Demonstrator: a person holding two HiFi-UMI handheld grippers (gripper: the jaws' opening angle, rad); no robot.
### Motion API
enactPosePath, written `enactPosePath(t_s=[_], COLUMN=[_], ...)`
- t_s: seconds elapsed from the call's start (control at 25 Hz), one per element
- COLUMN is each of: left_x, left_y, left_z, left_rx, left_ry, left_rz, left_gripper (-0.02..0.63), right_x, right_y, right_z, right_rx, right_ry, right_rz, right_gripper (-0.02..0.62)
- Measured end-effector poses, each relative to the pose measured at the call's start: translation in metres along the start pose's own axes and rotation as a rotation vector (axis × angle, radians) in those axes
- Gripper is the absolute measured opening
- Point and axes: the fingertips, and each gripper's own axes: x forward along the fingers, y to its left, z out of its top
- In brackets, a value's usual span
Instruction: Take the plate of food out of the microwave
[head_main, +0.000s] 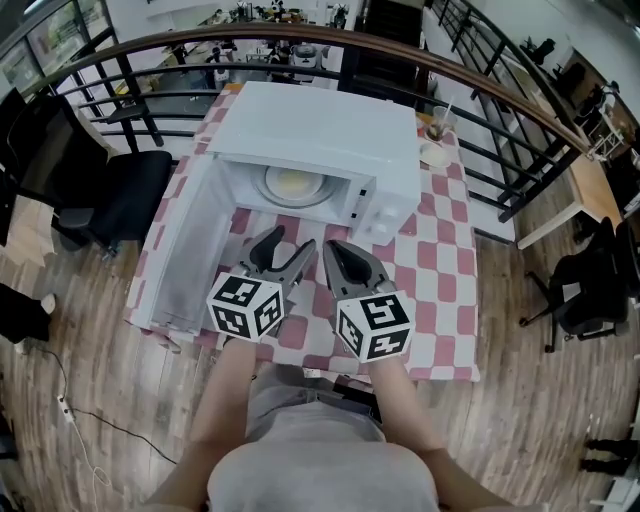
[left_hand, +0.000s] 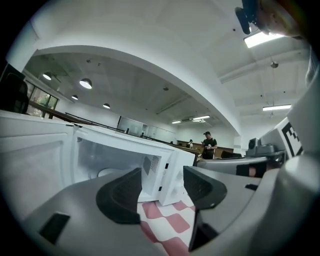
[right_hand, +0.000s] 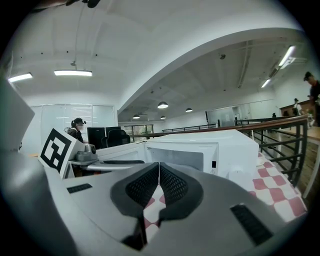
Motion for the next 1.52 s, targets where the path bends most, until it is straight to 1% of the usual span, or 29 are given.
enactPosePath(t_s=[0.08,0.12,0.24,0.44,0.56,0.64,0.76,0.88,1.04,1.16,1.28,1.4,1.52], left_x=[0.006,0.009,0.017,0.032,0.040,0.044,0.049,0.057,0.067,0.073,0.077,0.082,0.088], left_y=[0.010,0.015,0.026,0.037,0.038,0.044,0.059,0.073,0.083,0.092,0.100,0.107,0.117], left_z=[0.000,0.000,-0.004,-0.021,-0.029,-0.033,-0.037,-0.043,-0.052,-0.056,-0.060,-0.066,-0.077], left_rx=[0.006,-0.007,-0.074,-0.163,-0.262,-0.338,-0.422,-0.478,-0.567,-0.642,-0.740,-0.839,-0.955], left_ry=[0.004,0.003,0.003,0.031,0.037,0.032,0.026,0.035,0.051,0.044,0.023,0.018,0.017], left_rz=[0.021,0.032,0.034,0.008,-0.044,-0.051,-0.014,0.019,0.048,0.058,0.058,0.070,0.110], left_gripper=[0.261,0.261,0.262,0.308,0.307,0.307,0.299,0.299,0.300,0.301,0.302,0.329,0.358], right_x=[0.003,0.004,0.009,0.021,0.029,0.034,0.041,0.048,0.056,0.062,0.068,0.073,0.077], right_y=[-0.003,-0.004,-0.007,-0.011,-0.014,-0.017,-0.019,-0.023,-0.030,-0.032,-0.032,-0.035,-0.038], right_z=[-0.001,-0.002,-0.008,-0.017,-0.020,-0.023,-0.027,-0.030,-0.030,-0.030,-0.032,-0.033,-0.033], right_rx=[0.003,0.003,0.010,0.020,0.020,0.025,0.030,0.043,0.065,0.089,0.126,0.128,0.134], right_ry=[0.000,0.002,0.010,0.025,0.035,0.043,0.059,0.064,0.062,0.063,0.066,0.076,0.080], right_rz=[0.001,0.003,0.003,0.001,-0.005,-0.013,-0.018,-0.029,-0.045,-0.039,-0.020,-0.022,-0.023], right_gripper=[0.026,0.026,0.026,0.026,0.026,0.026,0.026,0.026,0.026,0.026,0.026,0.026,0.026])
